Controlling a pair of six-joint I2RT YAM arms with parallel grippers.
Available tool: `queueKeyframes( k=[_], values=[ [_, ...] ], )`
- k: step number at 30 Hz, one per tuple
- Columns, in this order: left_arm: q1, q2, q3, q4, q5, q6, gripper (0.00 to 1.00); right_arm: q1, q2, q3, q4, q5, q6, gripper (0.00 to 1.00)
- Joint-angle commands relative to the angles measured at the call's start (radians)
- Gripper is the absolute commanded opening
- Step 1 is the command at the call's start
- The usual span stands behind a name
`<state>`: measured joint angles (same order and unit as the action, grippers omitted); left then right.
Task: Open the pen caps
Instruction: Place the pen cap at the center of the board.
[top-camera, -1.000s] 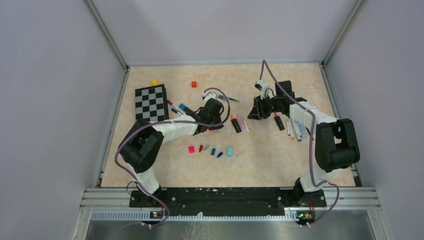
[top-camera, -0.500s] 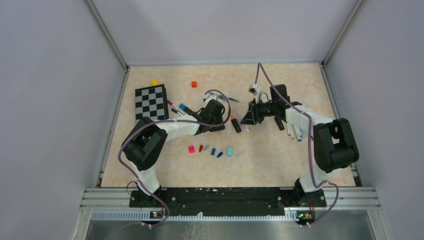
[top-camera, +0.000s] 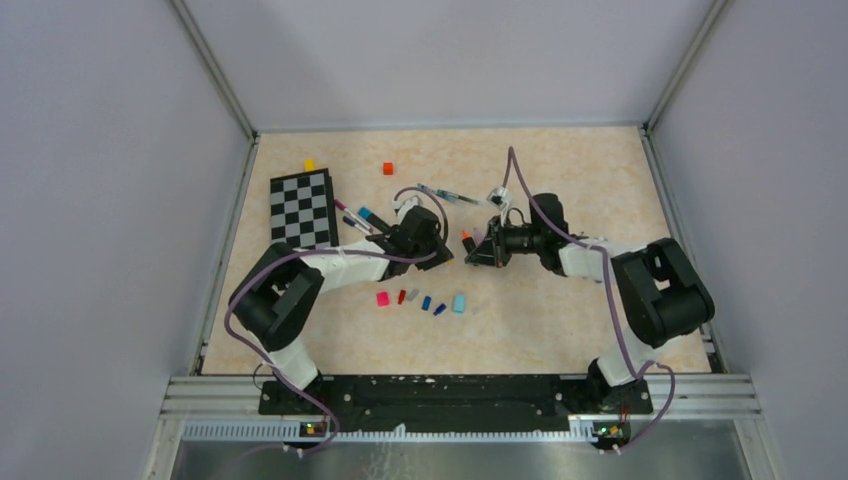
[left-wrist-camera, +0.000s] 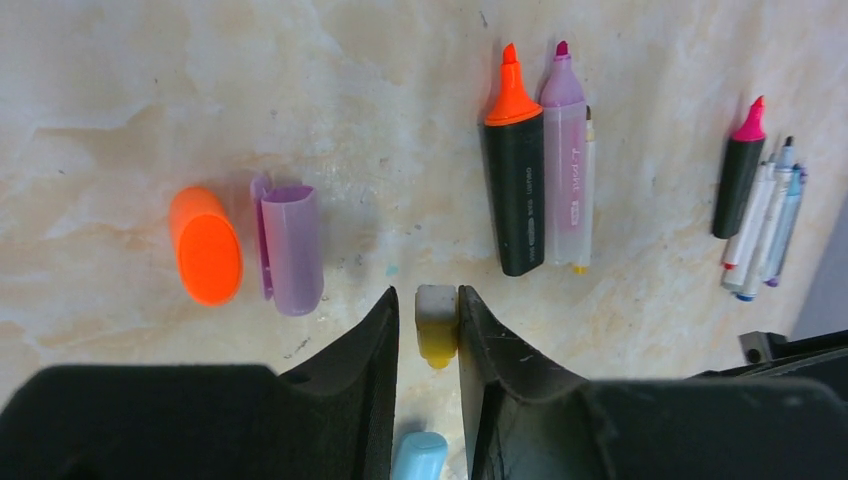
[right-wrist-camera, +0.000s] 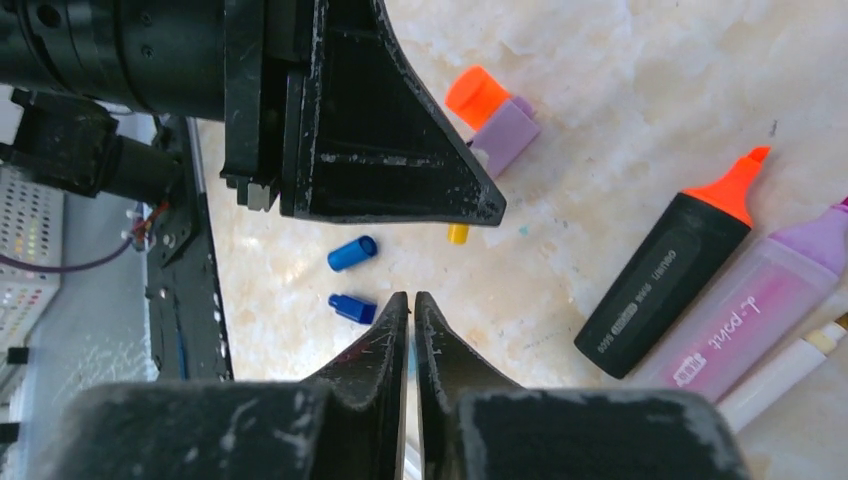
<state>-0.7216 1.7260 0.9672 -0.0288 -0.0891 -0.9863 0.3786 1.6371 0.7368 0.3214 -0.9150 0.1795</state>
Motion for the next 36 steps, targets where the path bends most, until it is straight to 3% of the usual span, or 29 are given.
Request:
queueKeyframes(
  k=[1,10,24,36],
  values=[
    [0.009,-0.069,-0.044,0.104,0.042,-0.128,0.30,0.029,-0.002,-0.031,0.251,-0.027,0.091,0.02],
    [0.011,-0.118,-0.103,0.140,0.084,-0.253,0.30,0.120,0.033,-0.037,0.276,0.061,0.089,0.00],
    [0.016,-0.137,-0.182,0.217,0.164,-0.328,0.30,0.160,0.064,-0.049,0.274,0.369,0.152,0.00],
    [0.030,-0.151,-0.218,0.227,0.170,-0.338,0.32,0.166,0.110,-0.017,0.256,0.321,0.155,0.01]
  ],
)
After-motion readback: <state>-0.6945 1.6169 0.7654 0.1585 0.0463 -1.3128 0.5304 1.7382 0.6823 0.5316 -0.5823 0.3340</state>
